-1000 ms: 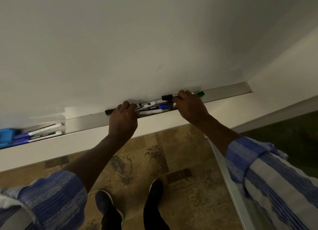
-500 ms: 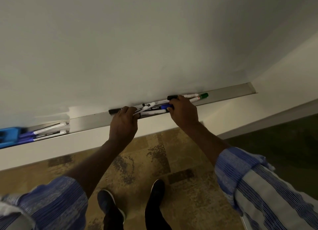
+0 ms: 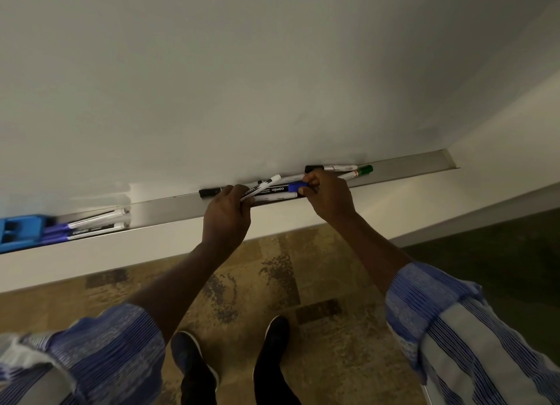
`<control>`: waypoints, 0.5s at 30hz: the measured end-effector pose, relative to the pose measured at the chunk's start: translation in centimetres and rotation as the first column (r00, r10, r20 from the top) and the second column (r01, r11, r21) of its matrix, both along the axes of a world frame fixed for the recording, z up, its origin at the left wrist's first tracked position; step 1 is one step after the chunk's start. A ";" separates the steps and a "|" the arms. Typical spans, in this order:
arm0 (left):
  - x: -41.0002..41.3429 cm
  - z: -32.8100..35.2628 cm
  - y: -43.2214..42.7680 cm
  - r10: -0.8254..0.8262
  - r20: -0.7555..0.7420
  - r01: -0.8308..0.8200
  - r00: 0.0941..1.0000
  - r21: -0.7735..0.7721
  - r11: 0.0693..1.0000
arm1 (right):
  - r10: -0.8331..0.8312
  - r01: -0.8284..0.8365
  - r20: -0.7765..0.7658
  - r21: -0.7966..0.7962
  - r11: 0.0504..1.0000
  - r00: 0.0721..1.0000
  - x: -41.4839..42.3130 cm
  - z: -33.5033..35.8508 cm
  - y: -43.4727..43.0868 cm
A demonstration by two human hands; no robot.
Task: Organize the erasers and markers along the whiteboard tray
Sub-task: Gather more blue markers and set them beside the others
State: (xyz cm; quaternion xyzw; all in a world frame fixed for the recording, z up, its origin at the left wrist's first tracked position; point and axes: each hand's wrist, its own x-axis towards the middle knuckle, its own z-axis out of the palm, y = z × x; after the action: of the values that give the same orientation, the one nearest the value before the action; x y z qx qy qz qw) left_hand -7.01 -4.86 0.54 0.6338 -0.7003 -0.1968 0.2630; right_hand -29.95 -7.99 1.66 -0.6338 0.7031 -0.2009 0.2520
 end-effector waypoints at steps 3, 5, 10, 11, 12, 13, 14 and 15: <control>0.0 0.1 -0.1 -0.007 0.004 0.007 1.000 -0.002 1.000 | -0.083 0.080 0.201 0.022 0.997 0.976 -0.3 0.0 0.3; -0.1 0.3 -0.2 -0.021 0.021 0.021 1.000 -0.001 1.000 | -0.137 0.133 0.319 0.032 0.991 0.938 -0.4 0.2 0.6; -0.2 0.5 -0.7 -0.046 0.139 0.053 0.989 -0.044 0.998 | -0.274 0.254 0.528 0.113 0.961 0.804 -1.6 0.9 0.9; -0.1 0.5 -0.8 -0.044 0.166 0.053 0.985 -0.051 0.997 | -0.294 0.271 0.559 0.126 0.954 0.775 -2.1 1.0 1.0; -0.1 0.5 -0.9 -0.043 0.191 0.054 0.981 -0.053 0.997 | -0.313 0.289 0.591 0.139 0.947 0.743 -2.5 1.1 1.1; -0.1 0.6 -1.0 -0.044 0.213 0.056 0.976 -0.053 0.997 | -0.332 0.305 0.622 0.153 0.940 0.710 -3.0 1.3 1.2; -0.2 0.6 -1.1 -0.047 0.234 0.061 0.971 -0.054 0.997 | -0.348 0.317 0.651 0.171 0.933 0.675 -3.5 1.4 1.3; -0.3 0.6 -1.2 -0.054 0.254 0.070 0.966 -0.055 0.996 | -0.365 0.327 0.679 0.191 0.926 0.637 -3.9 1.4 1.5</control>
State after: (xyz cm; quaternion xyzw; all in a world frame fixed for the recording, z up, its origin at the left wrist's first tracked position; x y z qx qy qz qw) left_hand -7.30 -6.09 1.12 0.6227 -0.7535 -0.1001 0.1855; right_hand -33.86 -6.54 3.10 -0.3560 0.6663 -0.4534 0.4730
